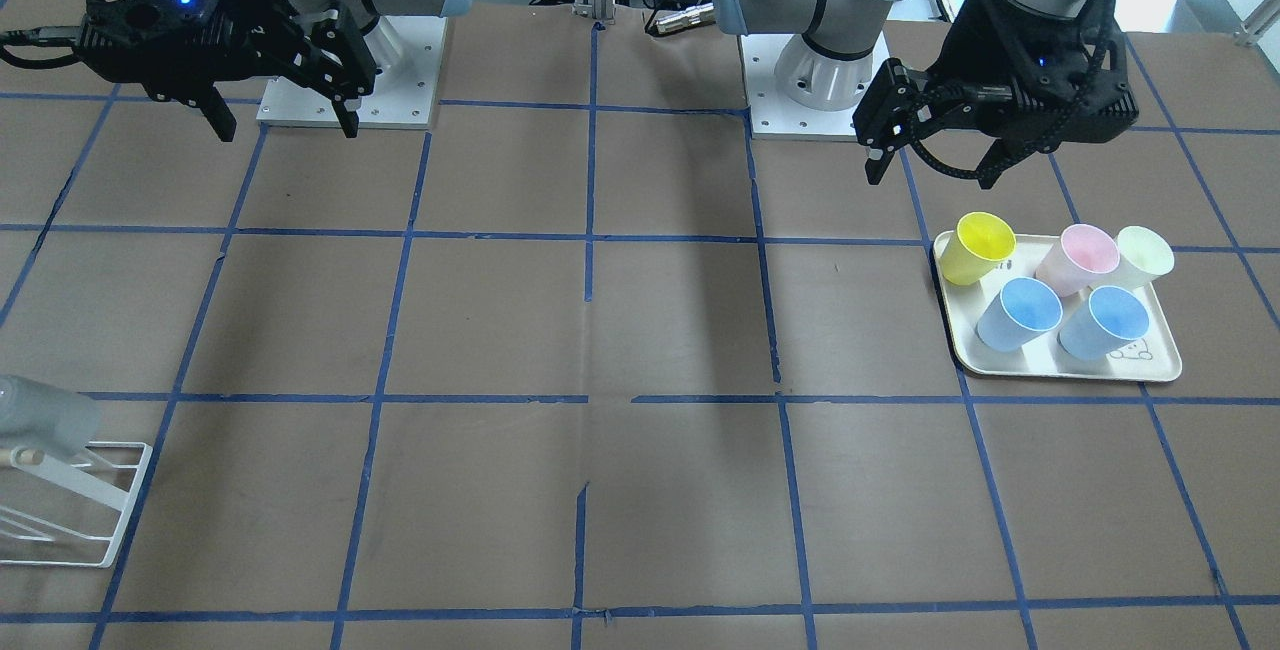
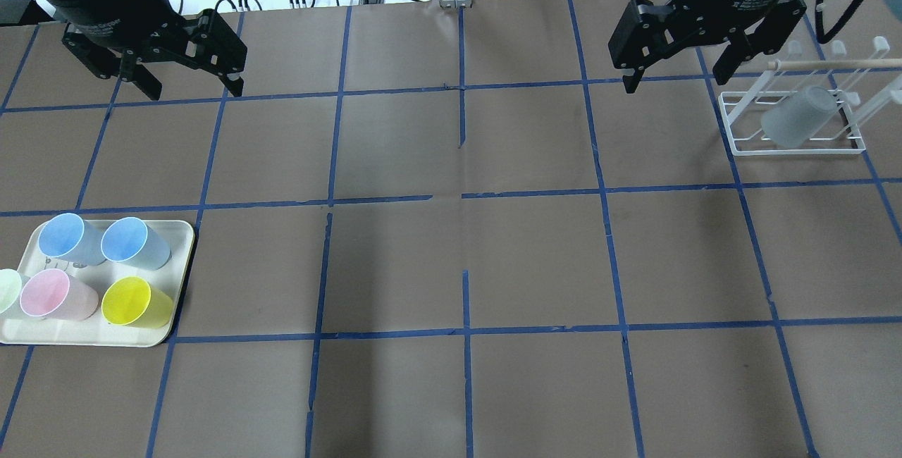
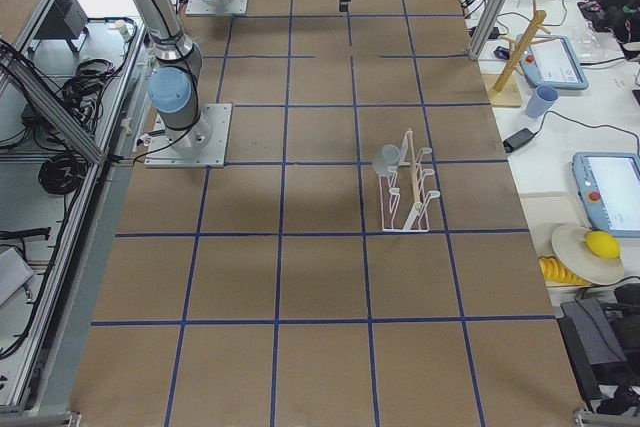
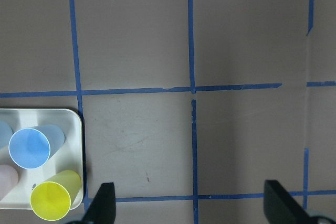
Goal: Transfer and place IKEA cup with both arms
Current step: 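Move the right gripper down to the white cup on the wire rack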
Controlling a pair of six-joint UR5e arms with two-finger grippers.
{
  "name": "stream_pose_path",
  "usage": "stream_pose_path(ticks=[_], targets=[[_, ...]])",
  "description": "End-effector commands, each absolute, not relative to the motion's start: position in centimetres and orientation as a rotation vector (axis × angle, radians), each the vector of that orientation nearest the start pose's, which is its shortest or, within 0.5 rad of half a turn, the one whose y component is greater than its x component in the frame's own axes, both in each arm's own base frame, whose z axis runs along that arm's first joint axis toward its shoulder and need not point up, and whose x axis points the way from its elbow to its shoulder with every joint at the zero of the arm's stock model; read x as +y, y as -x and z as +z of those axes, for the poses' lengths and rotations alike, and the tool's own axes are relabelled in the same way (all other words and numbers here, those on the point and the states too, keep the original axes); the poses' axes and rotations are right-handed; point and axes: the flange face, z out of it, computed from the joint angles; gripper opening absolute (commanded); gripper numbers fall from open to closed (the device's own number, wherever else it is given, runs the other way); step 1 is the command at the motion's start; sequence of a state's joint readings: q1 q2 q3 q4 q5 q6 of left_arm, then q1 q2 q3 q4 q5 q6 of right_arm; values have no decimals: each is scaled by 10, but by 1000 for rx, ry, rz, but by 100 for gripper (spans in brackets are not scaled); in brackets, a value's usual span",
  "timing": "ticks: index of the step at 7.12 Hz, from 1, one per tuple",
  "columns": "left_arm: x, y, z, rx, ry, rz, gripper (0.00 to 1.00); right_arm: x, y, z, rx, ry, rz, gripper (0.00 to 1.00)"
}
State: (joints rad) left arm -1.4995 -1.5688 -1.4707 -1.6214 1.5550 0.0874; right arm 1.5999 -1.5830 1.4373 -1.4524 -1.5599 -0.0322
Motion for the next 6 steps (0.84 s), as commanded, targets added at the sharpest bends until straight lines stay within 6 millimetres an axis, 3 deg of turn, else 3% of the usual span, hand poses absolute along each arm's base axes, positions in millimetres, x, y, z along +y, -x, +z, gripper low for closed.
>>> stream_pose_path(ticks=[1,2,6], targets=[[-501,99,534,3153,-27,-87,100,-481,-147,547,3129,96,-41,100],[-501,99,534,3151,-25,-86,100,-484,-143,547,3128,89,-48,100],[-501,99,534,3148,-25,-86,100,-502,-68,555,3120,145,-78,100]])
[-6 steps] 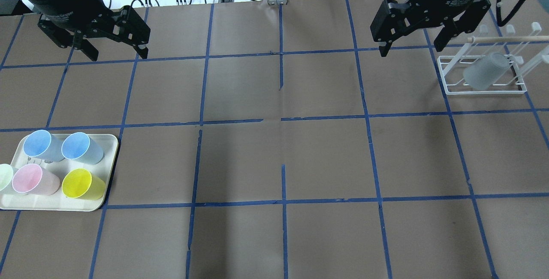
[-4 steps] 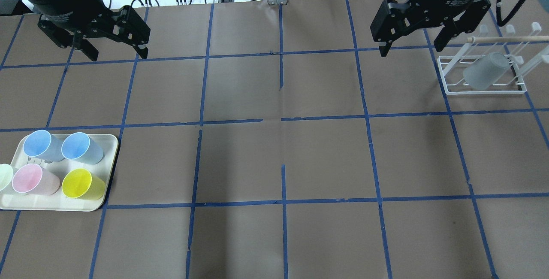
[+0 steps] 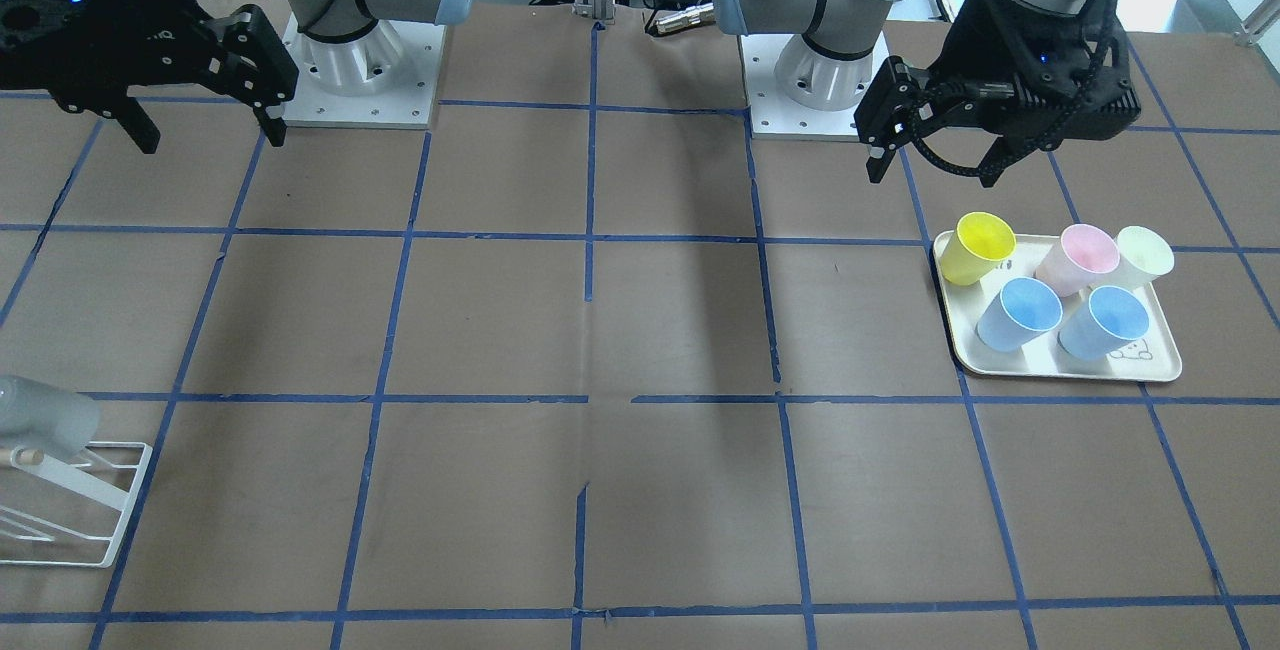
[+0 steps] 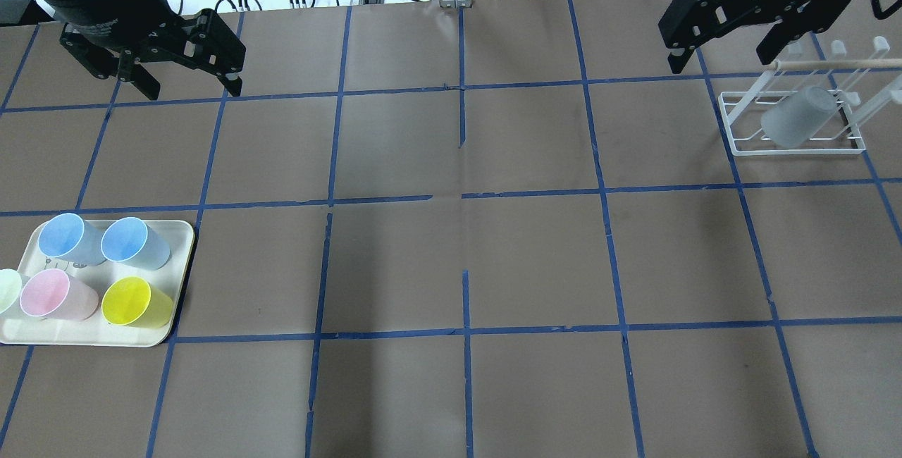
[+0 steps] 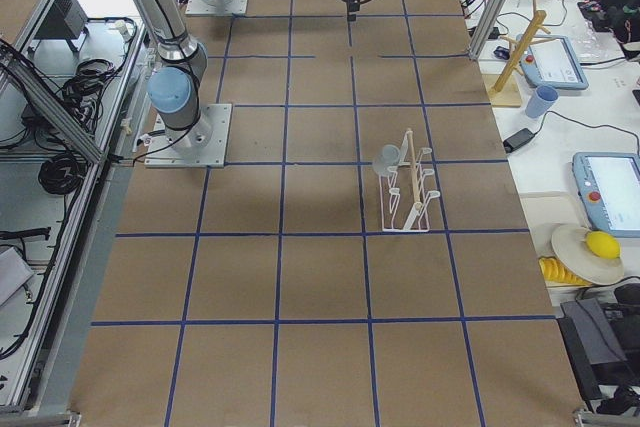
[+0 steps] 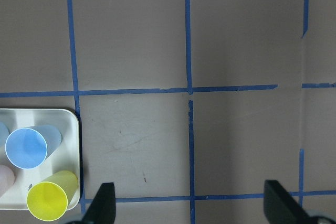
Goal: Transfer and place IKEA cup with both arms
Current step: 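Move the right gripper down to the white cup on the wire rack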
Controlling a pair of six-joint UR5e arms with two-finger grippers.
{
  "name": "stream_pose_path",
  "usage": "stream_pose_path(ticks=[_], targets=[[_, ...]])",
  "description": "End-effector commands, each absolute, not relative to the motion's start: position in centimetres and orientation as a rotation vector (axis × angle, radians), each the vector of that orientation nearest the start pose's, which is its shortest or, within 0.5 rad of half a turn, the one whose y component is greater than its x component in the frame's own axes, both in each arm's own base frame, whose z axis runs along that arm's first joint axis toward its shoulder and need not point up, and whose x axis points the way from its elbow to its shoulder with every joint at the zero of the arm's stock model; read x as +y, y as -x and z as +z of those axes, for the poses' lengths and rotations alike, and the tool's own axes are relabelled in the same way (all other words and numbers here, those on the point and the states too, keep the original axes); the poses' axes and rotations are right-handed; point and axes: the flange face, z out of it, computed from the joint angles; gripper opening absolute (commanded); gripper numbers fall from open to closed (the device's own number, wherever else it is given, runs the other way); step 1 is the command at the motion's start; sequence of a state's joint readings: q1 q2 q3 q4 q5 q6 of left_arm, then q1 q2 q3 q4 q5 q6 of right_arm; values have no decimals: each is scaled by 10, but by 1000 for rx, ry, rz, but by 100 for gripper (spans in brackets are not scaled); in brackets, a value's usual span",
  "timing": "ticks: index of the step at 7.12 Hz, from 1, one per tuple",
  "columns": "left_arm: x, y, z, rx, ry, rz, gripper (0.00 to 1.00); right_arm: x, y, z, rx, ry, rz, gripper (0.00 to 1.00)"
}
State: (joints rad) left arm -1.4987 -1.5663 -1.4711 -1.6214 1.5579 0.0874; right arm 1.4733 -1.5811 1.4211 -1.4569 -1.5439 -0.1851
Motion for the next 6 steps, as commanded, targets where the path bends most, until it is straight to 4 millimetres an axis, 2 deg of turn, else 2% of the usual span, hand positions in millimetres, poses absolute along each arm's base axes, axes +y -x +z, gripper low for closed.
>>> stream_pose_path(ticks=[1,3,4,6], targets=[[-501,99,534,3148,-25,-86,100,-505,-46,552,3119,168,-75,100],[-502,98,533,3147,-25,-81,100,-521,-19,534,3115,247,-66,100],[-502,98,533,3147,-25,-81,100,-539,-8,521,3117,334,-97,100],[-502,99,533,3149,-25,-81,100,-561,16,491,3101,529,-128,100]])
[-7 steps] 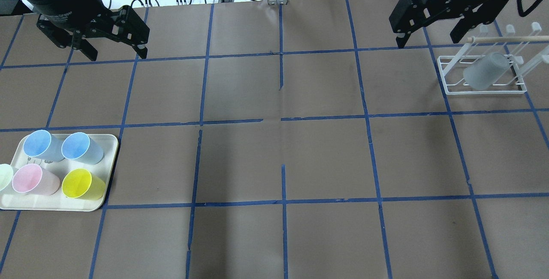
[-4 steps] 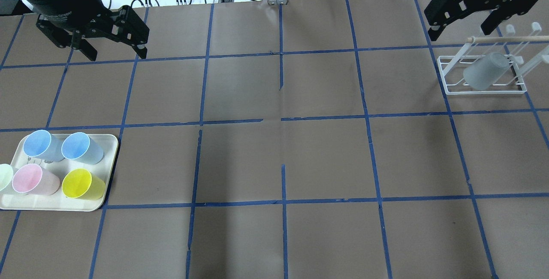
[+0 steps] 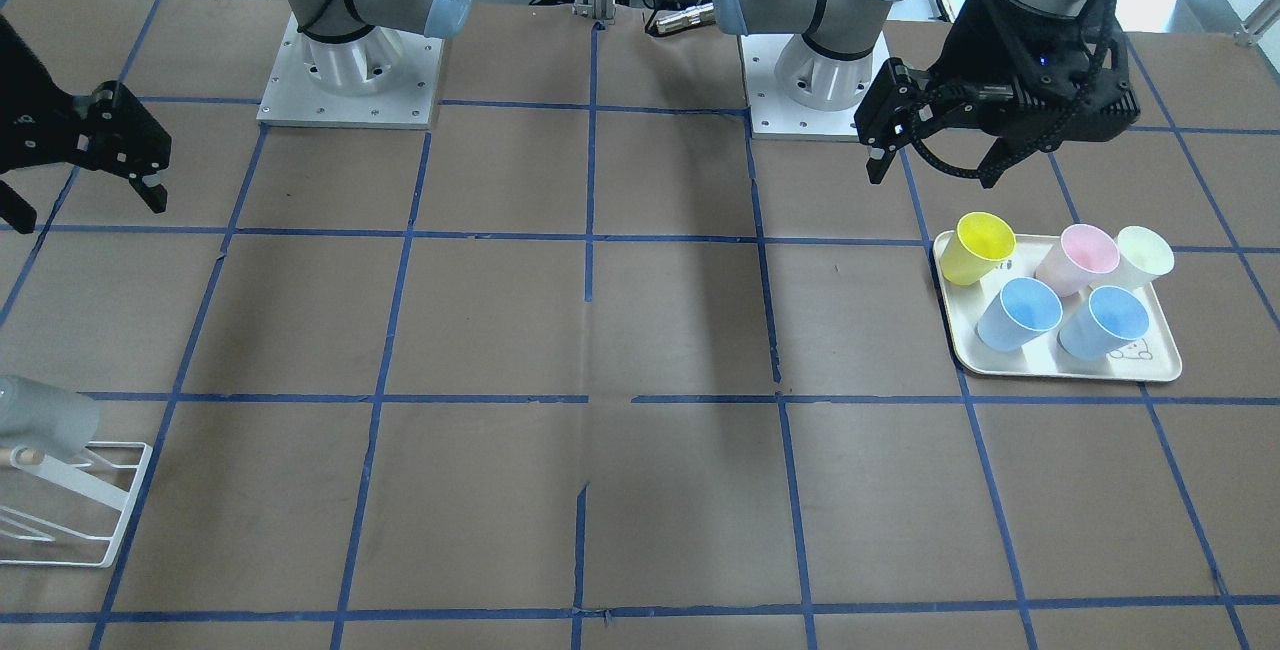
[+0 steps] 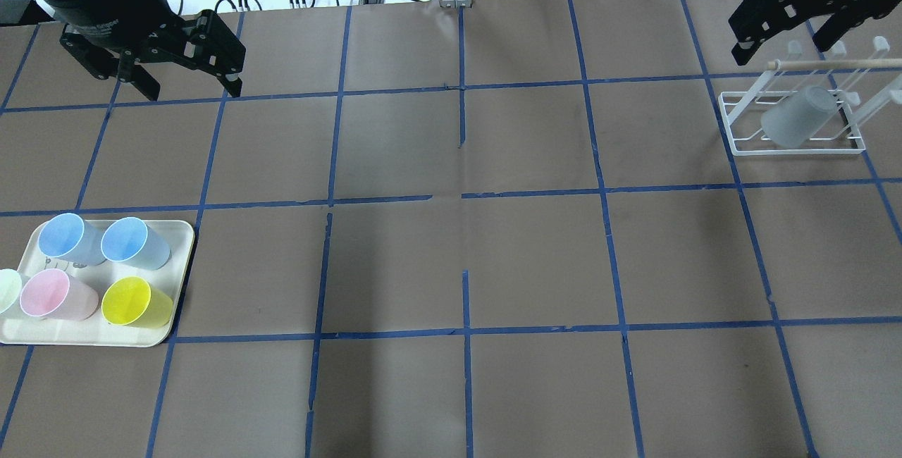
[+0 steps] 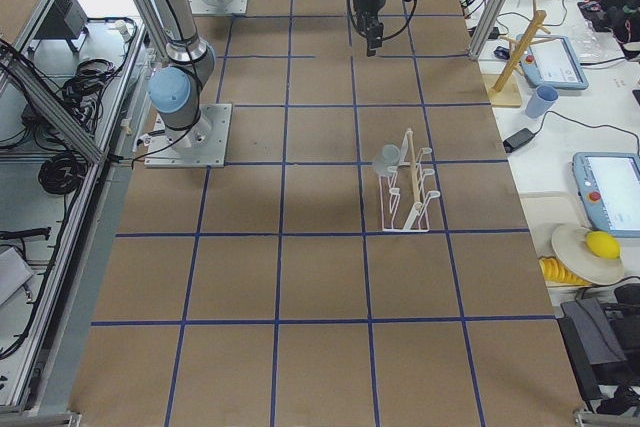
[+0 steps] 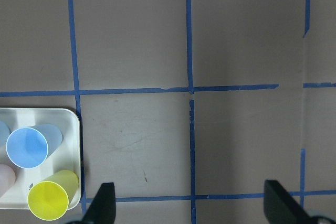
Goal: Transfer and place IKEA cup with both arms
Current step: 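Move the right gripper down to the white cup on the wire rack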
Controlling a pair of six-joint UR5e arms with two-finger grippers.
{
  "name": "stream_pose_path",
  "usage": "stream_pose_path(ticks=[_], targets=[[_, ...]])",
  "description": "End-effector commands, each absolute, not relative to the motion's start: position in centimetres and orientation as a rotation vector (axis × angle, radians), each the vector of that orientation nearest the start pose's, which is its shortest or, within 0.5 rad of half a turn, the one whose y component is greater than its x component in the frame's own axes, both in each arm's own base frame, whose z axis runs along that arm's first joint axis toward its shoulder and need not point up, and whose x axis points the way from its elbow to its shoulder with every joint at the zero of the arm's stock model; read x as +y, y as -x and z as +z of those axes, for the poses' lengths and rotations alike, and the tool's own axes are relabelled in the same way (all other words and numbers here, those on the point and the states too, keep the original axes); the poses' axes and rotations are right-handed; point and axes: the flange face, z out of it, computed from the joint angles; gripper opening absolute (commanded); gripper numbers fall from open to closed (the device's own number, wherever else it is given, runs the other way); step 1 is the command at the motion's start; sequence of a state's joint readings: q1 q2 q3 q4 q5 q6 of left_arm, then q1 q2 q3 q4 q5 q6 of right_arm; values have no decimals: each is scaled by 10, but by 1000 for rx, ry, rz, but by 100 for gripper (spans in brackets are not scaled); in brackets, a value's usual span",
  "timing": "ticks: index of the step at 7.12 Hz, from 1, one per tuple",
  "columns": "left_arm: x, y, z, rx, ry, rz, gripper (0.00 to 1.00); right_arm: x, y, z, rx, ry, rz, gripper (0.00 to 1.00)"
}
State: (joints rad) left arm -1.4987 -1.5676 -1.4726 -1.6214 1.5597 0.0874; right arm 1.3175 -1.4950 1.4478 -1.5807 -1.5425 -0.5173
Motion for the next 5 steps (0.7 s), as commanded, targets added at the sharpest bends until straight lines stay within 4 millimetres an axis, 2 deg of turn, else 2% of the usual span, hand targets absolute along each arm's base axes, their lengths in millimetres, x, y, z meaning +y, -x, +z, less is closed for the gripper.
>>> stream_pose_path(ticks=[1,2,3,4,5], targets=[[-502,99,533,3149,-25,-81,100,-565,25,473,3093,602,-137,100],[-502,99,532,3149,-25,-79,100,-564,36,452,3065,713,-114,100],[-502,99,533,3149,-22,-83,100,-559,56,432,3010,811,-85,100],[-503,99,533,3150,-18,-84,100,-555,72,421,2965,885,-93,100],[-503,99,532,3150,-17,-84,100,-564,82,408,2961,985,-135,100]])
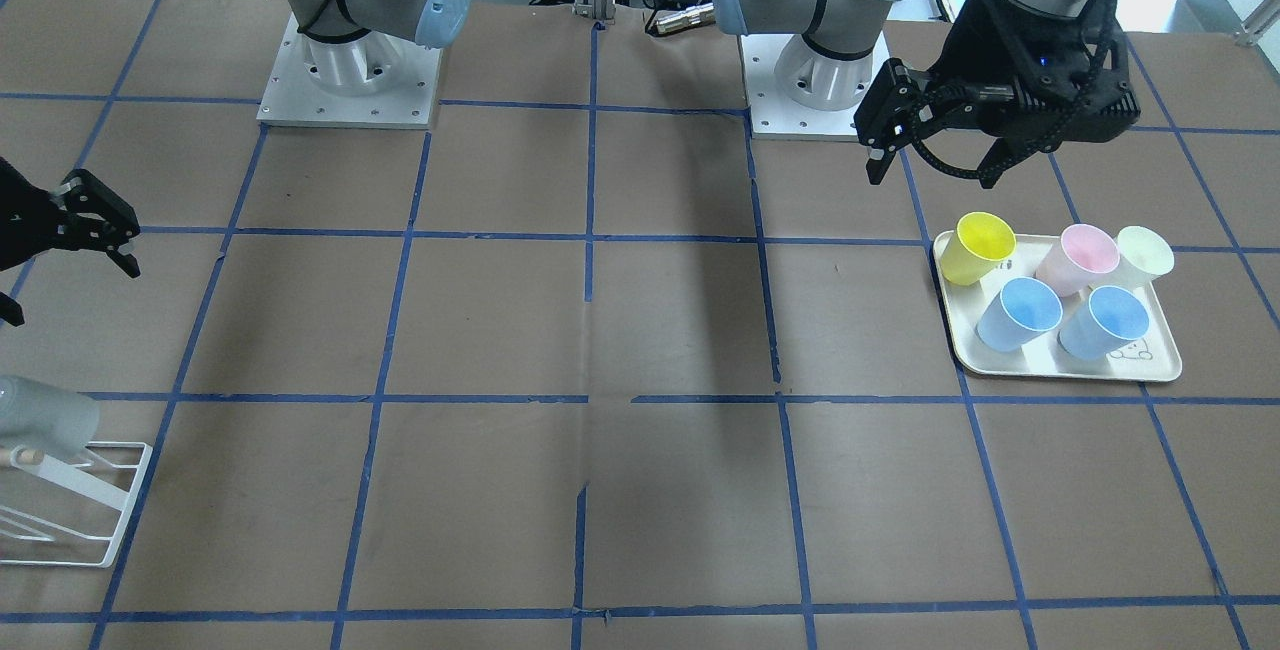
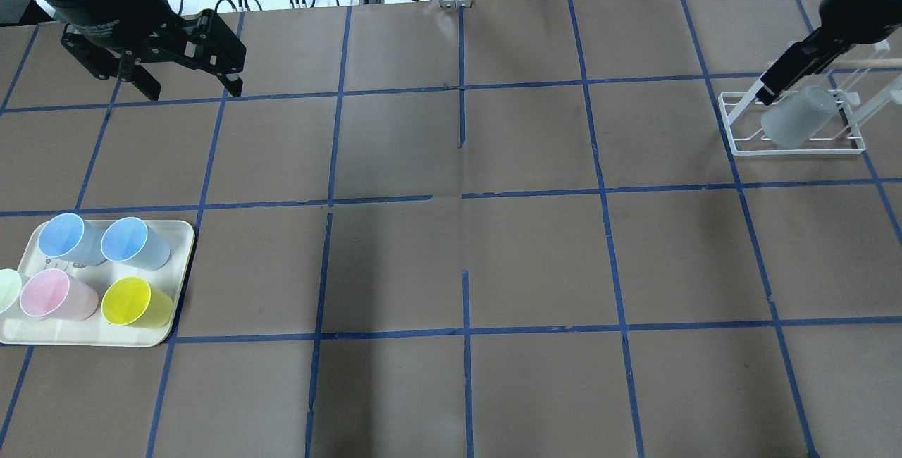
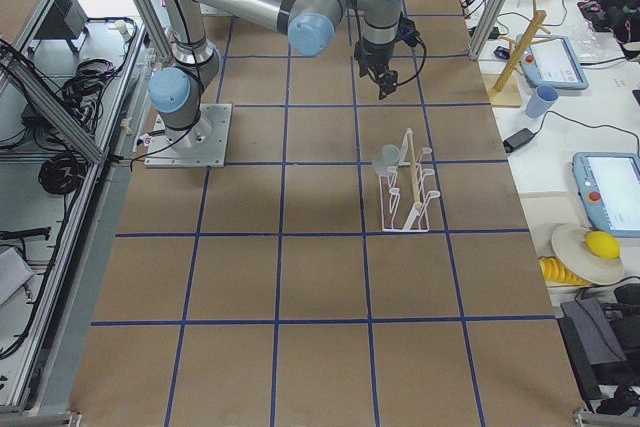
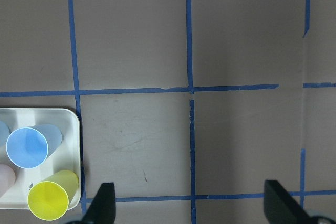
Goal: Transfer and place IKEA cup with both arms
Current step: 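Move the right gripper down to the white cup on the wire rack, then close the right gripper around the white ribbed cup on the rack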
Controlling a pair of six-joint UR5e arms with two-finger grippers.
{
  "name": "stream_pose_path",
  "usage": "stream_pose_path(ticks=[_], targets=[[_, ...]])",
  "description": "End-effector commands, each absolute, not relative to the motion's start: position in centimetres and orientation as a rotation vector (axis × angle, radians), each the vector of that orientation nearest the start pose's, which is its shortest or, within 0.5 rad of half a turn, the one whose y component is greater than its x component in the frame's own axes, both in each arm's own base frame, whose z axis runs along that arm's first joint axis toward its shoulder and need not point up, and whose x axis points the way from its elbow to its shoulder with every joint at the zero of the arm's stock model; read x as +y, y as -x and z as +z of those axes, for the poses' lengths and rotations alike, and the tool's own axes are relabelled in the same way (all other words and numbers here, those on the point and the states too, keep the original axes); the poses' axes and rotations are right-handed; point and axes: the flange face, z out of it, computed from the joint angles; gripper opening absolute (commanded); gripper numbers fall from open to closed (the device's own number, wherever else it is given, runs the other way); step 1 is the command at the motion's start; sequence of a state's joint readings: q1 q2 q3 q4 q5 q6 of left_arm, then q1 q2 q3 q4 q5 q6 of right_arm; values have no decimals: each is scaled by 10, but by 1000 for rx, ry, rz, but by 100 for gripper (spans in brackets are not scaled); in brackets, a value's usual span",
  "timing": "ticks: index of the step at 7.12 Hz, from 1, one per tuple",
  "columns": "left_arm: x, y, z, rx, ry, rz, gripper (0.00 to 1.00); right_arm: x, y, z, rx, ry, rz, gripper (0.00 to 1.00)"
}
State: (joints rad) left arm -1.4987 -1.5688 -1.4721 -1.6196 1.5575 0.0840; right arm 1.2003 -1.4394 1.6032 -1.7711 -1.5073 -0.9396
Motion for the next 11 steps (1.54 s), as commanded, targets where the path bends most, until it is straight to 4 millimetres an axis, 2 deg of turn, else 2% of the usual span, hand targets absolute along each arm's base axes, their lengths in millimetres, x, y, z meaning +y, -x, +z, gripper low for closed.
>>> stream_pose_path(ticks=[1,3,4,5,6,7,8,11], targets=[[-503,99,533,3150,-18,-91,100,-573,102,390,2944,1030,-131,100],[-504,99,532,3150,-10,-88,100,-582,141,362,2932,1051,-122,100],[-504,99,532,3150,-10,-88,100,-586,148,359,2940,1065,-136,100],[-504,99,532,3150,-8,-88,100,-594,153,353,2947,1089,-162,100],[-504,99,532,3152,-8,-89,100,-596,154,345,2938,1088,-149,100],[-504,99,532,3152,-6,-89,100,-599,155,346,2945,1099,-165,100],[-504,99,532,3152,-6,-89,100,-600,157,332,2935,1092,-145,100],[-504,99,531,3152,-5,-86,100,-605,164,317,2926,1077,-127,100]])
